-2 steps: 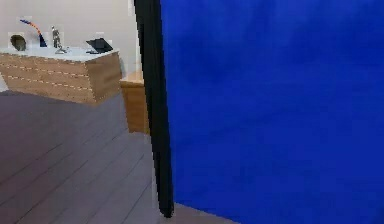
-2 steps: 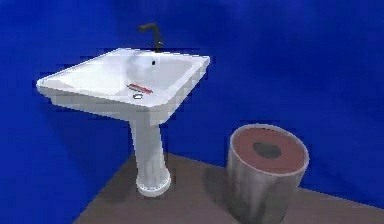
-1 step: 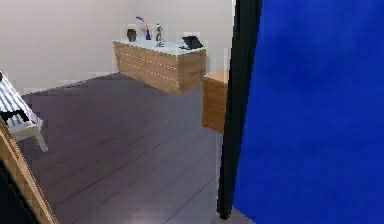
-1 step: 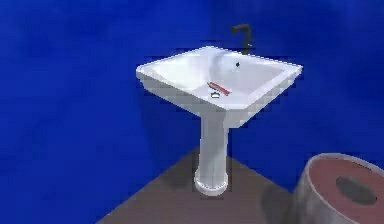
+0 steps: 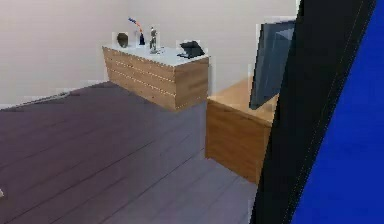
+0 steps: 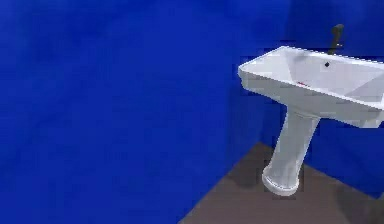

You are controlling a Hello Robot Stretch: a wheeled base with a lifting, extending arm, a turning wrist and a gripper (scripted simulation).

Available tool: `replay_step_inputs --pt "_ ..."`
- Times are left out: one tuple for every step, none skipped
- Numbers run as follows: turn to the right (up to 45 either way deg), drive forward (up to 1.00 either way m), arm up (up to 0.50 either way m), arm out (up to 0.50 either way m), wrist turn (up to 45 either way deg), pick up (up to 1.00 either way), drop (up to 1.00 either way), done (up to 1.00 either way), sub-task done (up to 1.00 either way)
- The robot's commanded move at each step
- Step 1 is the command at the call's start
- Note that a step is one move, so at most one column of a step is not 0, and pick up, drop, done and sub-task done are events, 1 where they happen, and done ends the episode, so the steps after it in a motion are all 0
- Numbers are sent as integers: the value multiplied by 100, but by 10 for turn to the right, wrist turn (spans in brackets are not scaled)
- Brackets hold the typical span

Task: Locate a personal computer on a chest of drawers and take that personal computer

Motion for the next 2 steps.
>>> replay_step_inputs --pt "-390 0 0 0 0 0 0 0 0" --pt "0 30 0 0 0 0 0 0 0"
